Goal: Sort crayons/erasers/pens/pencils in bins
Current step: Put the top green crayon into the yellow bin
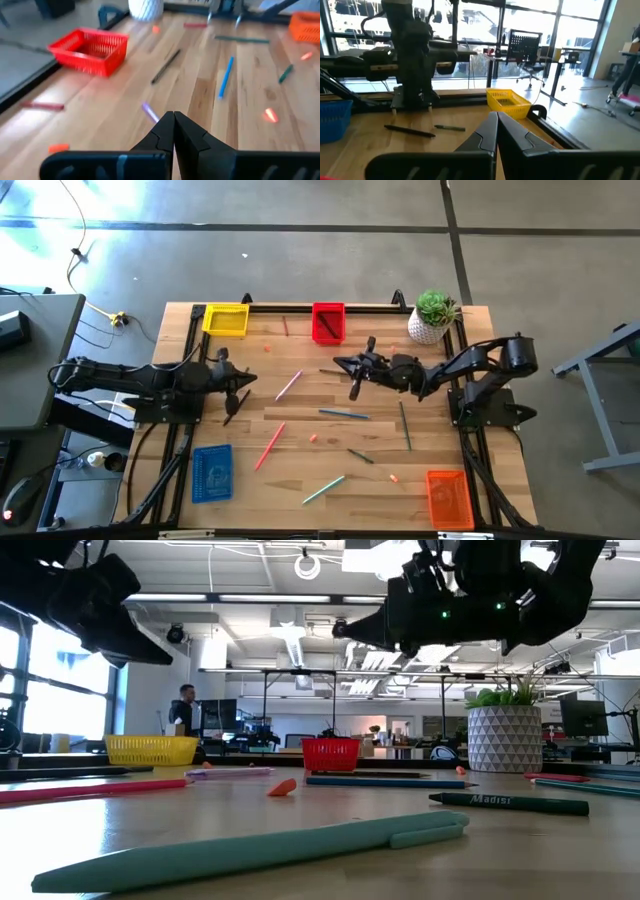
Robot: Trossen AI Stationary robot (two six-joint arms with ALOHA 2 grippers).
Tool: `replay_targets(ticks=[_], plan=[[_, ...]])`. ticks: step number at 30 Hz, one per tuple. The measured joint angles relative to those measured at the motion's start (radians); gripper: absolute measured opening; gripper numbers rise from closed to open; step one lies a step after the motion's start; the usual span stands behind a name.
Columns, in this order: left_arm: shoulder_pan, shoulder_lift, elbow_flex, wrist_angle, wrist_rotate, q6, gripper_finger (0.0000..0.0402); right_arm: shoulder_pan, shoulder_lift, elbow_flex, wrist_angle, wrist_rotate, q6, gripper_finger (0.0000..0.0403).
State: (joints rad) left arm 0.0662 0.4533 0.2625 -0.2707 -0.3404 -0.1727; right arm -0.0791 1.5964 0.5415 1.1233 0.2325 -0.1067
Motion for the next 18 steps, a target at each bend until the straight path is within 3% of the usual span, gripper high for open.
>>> replay_targets(ticks=[5, 10, 18], plan=[[0.016, 0.142, 0.125, -0.142, -0.037, -0.106, 0.0000, -0.013, -0.042, 0.000, 0.003, -0.001, -0.055, 0.0000], [0.103, 0.301, 0.258, -0.338, -0.022, -0.172, 0.0000, -0.055, -0.067, 0.000, -0.024, -0.050, -0.057, 0.0000], [0.338, 0.478, 0.329, -0.415, 0.204, -0.120, 0.0000, -0.130, -0.067, 0.000, -0.068, -0.167, -0.061, 0.0000]])
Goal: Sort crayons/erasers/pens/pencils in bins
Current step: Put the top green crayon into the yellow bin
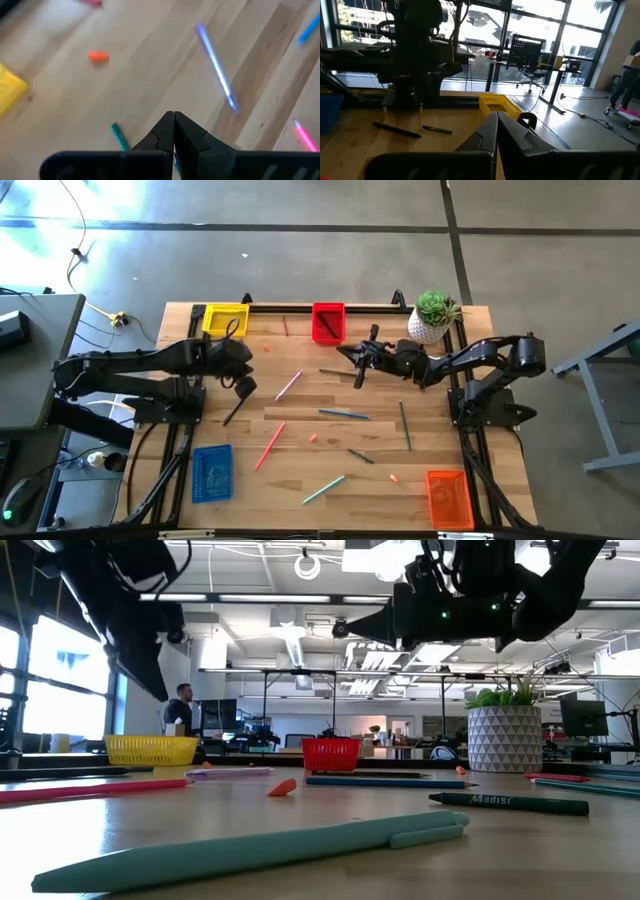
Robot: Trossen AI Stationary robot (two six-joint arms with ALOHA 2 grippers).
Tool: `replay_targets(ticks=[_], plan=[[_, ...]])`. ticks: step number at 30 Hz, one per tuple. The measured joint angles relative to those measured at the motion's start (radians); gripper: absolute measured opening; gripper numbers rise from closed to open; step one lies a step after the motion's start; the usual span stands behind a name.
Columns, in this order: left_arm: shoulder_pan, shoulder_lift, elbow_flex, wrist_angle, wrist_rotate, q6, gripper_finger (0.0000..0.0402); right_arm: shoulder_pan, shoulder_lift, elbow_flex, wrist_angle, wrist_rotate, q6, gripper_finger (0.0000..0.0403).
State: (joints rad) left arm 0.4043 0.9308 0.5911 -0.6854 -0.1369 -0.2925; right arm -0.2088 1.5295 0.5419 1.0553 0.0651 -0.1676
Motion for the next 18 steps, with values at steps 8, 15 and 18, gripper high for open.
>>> replay_targets(ticks=[8, 15, 18], plan=[[0.127, 0.145, 0.000, -0.016, 0.079, 0.034, 0.0011, -0.014, 0.000, 0.000, -0.011, -0.093, -0.035, 0.0000], [0.156, 0.265, 0.000, -0.014, 0.173, 0.031, 0.0064, -0.014, 0.000, 0.000, -0.085, -0.123, -0.067, 0.0000], [0.138, 0.293, 0.000, -0.015, 0.204, -0.012, 0.0086, -0.015, 0.000, 0.000, -0.095, -0.127, -0.085, 0.0000]])
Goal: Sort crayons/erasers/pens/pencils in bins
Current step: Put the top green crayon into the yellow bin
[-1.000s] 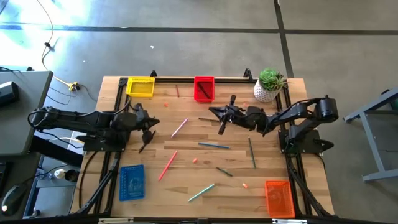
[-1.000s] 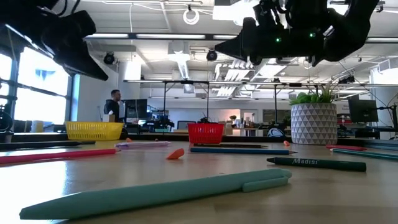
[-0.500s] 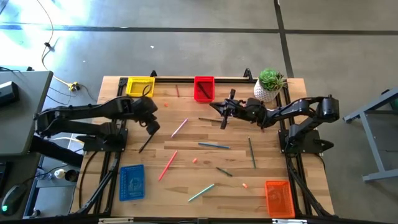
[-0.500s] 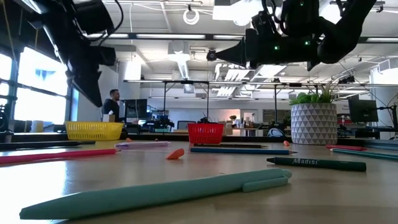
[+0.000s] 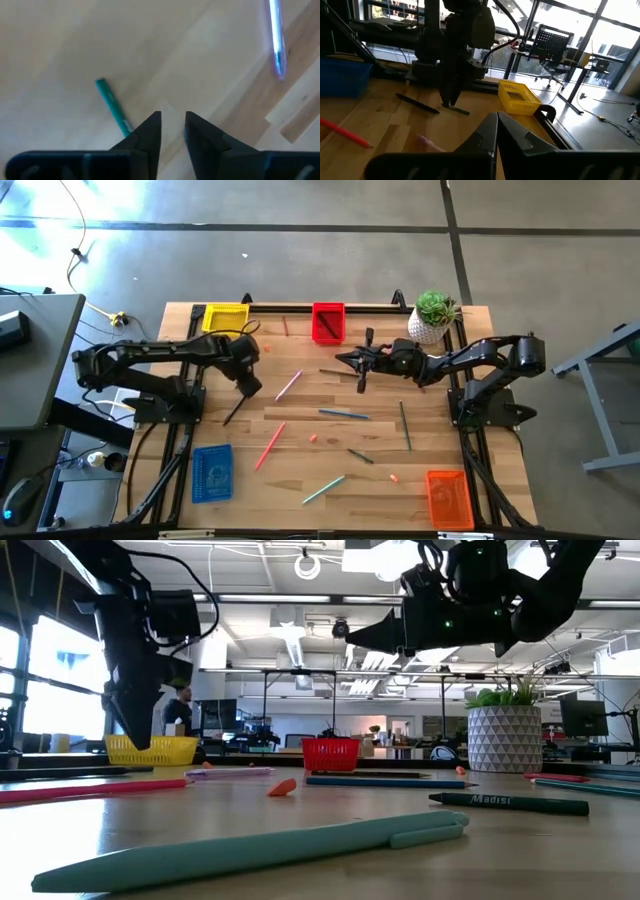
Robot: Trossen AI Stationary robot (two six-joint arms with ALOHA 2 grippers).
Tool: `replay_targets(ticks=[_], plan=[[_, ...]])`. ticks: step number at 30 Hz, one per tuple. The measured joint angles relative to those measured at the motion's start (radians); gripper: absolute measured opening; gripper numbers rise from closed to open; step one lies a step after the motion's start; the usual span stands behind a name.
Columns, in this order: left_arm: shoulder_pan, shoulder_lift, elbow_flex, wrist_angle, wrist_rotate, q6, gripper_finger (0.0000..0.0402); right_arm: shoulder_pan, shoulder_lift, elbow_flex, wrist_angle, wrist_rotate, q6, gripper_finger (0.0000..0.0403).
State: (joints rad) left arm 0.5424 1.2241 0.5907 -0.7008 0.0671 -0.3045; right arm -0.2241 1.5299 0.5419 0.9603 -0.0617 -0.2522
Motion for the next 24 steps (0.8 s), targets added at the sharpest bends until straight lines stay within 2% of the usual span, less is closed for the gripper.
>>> replay_targets(ticks=[3, 9, 15, 19, 24], plan=[[-0.023, 0.006, 0.000, -0.026, 0.033, -0.054, 0.0105, -0.001, 0.000, 0.000, 0.000, -0.001, -0.023, 0.0000], [-0.089, 0.007, 0.000, -0.094, 0.035, -0.136, 0.0128, -0.008, 0.000, 0.000, 0.000, -0.003, -0.061, 0.0000], [-0.112, 0.007, 0.000, -0.073, -0.040, -0.168, 0.0131, -0.012, 0.000, 0.000, 0.008, -0.003, -0.063, 0.0000], [-0.071, 0.007, 0.000, -0.075, -0.085, -0.183, 0.0132, -0.011, 0.000, 0.000, 0.009, -0.003, -0.062, 0.0000], [0.036, 0.015, 0.000, -0.057, -0.102, -0.101, 0.0132, -0.012, 0.000, 0.000, 0.001, -0.003, -0.016, 0.0000]])
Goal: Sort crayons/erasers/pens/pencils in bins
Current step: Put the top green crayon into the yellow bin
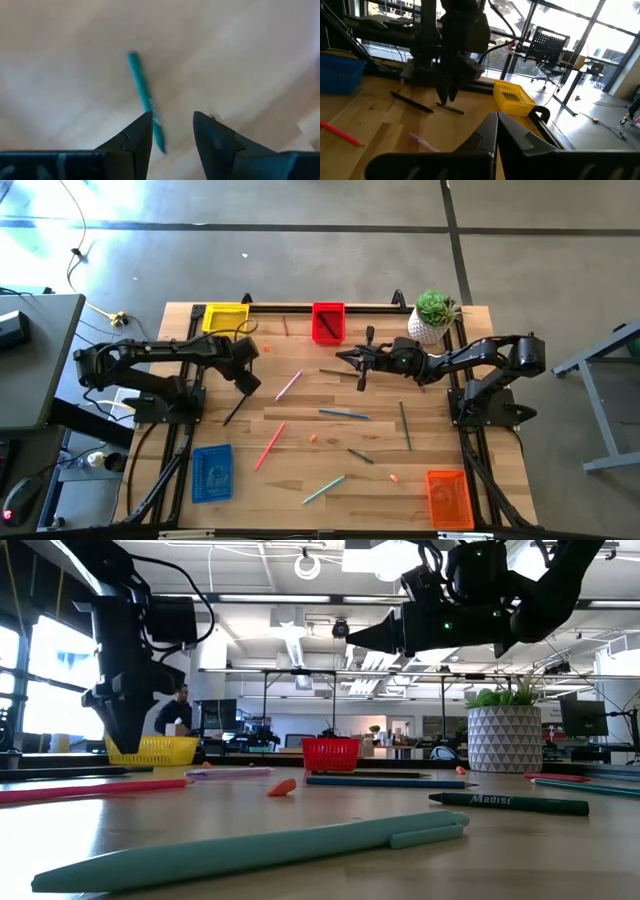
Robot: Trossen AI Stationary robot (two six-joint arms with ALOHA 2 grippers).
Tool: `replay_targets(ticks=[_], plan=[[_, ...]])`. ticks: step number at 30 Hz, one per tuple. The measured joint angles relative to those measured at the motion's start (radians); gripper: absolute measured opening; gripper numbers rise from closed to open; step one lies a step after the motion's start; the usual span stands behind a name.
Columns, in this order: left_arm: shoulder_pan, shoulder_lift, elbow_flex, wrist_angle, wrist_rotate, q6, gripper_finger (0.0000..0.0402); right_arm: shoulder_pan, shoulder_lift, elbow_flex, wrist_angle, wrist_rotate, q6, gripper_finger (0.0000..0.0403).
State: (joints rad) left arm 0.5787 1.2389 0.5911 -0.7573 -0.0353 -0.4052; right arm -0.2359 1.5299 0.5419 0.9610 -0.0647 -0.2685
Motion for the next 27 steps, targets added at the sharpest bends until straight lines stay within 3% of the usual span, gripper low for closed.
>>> replay_targets(ticks=[5, 9, 19, 27], plan=[[0.125, 0.040, 0.000, 0.009, 0.015, 0.086, 0.0132, 0.000, 0.000, 0.000, -0.037, 0.000, 0.015, 0.0000], [0.189, 0.089, 0.000, 0.039, 0.110, 0.130, 0.0131, 0.000, 0.000, 0.000, -0.037, -0.001, 0.017, 0.0000], [0.200, 0.196, 0.008, 0.066, 0.121, 0.181, 0.0127, 0.001, 0.000, 0.000, -0.040, -0.014, 0.004, 0.0000], [0.200, 0.191, 0.028, 0.046, 0.107, 0.216, 0.0063, 0.001, 0.000, 0.000, -0.003, -0.013, -0.003, 0.0000]])
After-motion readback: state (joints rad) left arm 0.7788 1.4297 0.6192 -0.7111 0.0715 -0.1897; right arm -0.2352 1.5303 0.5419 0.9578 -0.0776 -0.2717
